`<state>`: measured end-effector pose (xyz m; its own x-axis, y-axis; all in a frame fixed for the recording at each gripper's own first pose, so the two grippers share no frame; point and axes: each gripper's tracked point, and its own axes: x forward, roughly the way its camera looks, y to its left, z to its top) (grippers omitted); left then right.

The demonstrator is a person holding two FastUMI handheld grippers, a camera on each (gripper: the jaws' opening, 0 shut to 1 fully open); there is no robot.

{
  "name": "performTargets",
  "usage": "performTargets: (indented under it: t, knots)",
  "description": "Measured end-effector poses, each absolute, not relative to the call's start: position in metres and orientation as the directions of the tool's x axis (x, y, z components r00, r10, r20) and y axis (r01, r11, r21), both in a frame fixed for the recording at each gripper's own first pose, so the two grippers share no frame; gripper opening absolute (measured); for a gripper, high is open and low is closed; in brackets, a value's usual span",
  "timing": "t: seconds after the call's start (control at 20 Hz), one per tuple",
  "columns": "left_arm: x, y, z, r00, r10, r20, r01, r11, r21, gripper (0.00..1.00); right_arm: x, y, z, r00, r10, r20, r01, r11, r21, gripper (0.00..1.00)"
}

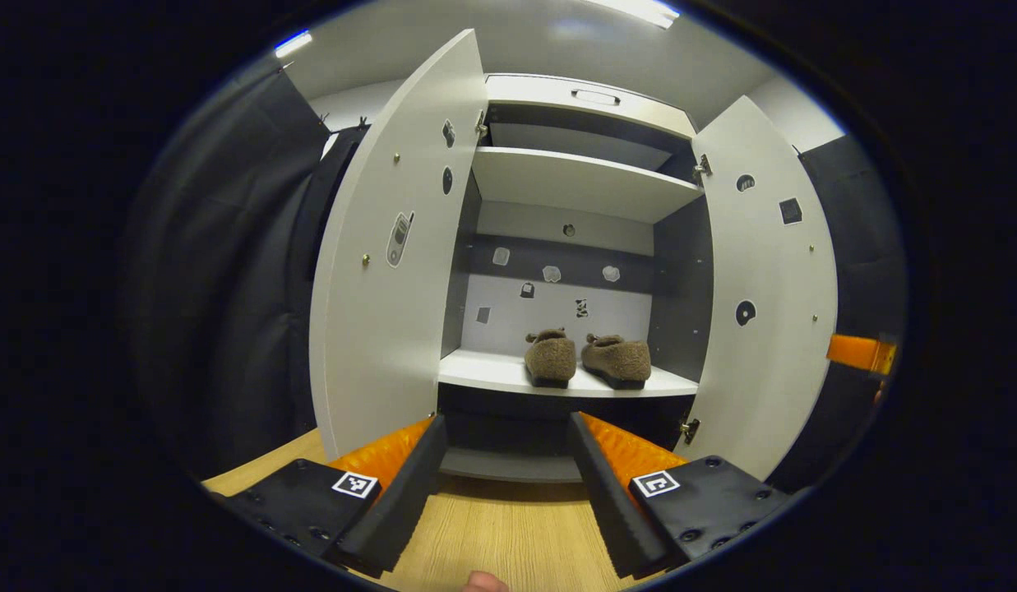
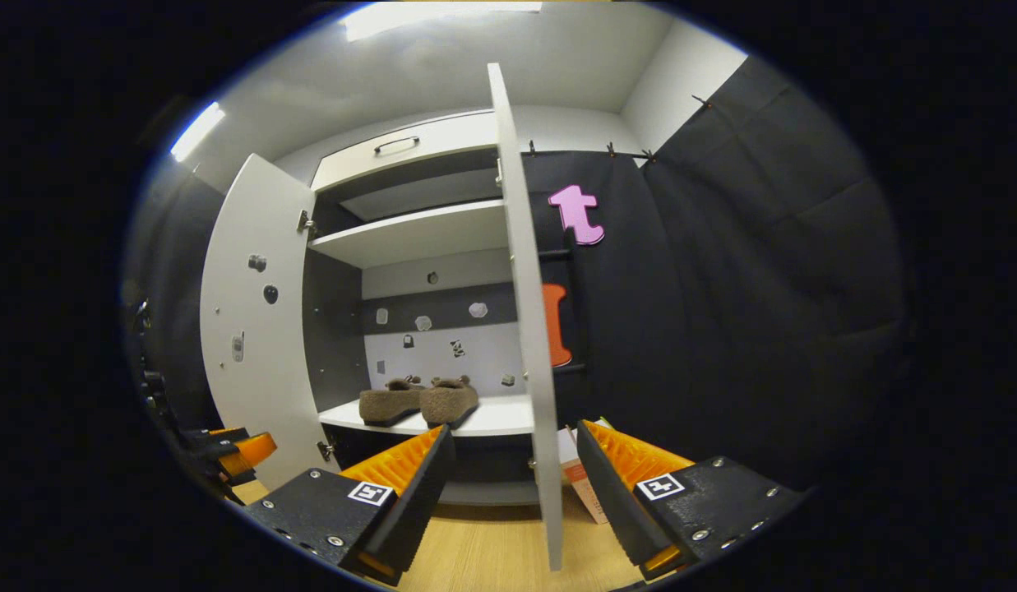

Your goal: Grab one shoe with the right hand and put it into the shoe cabinet, grab the other shoe with the left hand and put it into the shoe cabinet; then close the right door with the right hand and the left door with the left hand.

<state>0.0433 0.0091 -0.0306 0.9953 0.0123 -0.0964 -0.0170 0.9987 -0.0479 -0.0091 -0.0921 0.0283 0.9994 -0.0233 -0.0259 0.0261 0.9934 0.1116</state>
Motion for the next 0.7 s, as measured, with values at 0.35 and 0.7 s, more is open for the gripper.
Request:
performTargets:
  t: [0.35, 0.7]
  knots:
    - [0.025, -0.006, -0.036, 0.996, -0.007, -0.093, 0.007, 1.0, -0.006, 0.96, 0.009, -0.193, 0.1, 0.982, -0.179, 0.054, 0.175, 0.981, 0.08, 0.92]
    - [0.02, 0.004, -0.036, 0.996, 0.02, -0.09, -0.02, 1.0, 0.002, 0.97, 0.051, -0.216, 0.11, 0.98, -0.191, 0.055, 0.187, 0.98, 0.068, 0.92]
